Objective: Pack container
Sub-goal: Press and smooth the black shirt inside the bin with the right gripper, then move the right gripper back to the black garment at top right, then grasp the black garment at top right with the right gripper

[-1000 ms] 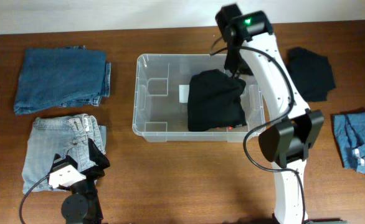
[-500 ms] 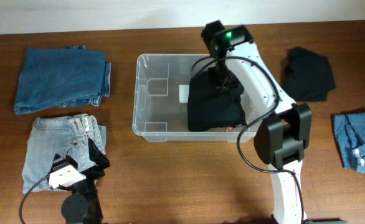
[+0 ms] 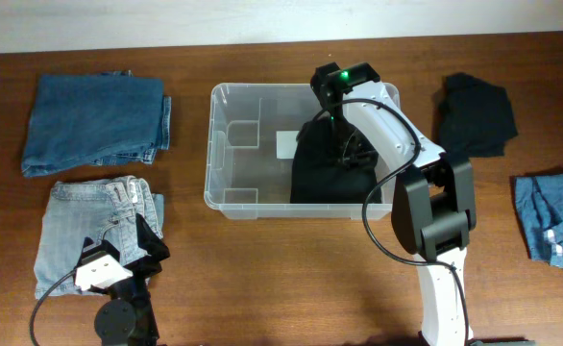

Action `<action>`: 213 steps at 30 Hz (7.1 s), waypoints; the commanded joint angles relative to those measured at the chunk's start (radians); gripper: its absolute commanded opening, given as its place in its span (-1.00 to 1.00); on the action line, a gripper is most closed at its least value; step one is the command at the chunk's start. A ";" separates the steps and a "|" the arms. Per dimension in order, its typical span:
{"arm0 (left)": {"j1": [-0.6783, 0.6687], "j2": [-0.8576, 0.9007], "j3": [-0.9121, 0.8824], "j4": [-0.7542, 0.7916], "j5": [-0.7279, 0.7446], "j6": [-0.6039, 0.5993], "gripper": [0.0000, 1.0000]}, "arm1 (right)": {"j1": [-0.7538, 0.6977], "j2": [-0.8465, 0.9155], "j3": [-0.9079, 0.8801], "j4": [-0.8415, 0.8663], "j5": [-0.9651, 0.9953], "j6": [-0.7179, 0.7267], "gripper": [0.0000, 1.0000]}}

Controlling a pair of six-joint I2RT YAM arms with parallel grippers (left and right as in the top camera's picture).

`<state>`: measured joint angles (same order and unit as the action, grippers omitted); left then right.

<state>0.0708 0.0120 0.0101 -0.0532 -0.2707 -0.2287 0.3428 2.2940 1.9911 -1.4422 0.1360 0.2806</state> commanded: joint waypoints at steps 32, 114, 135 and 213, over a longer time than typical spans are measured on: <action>0.005 -0.006 -0.001 -0.005 -0.011 -0.002 0.99 | -0.011 -0.043 0.097 -0.256 -0.177 -0.019 -0.35; 0.005 -0.006 -0.001 -0.005 -0.011 -0.002 0.99 | -0.105 -0.084 0.356 -0.074 -0.071 -0.041 0.54; 0.005 -0.006 -0.001 -0.005 -0.011 -0.002 0.99 | -0.850 -0.085 0.509 -0.227 -0.249 0.163 0.96; 0.005 -0.006 -0.001 -0.005 -0.011 -0.002 0.99 | -0.842 0.076 -0.332 0.762 -0.459 0.343 0.09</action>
<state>0.0708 0.0120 0.0101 -0.0532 -0.2707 -0.2291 -0.5133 2.2662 1.6997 -0.6685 -0.3820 0.6254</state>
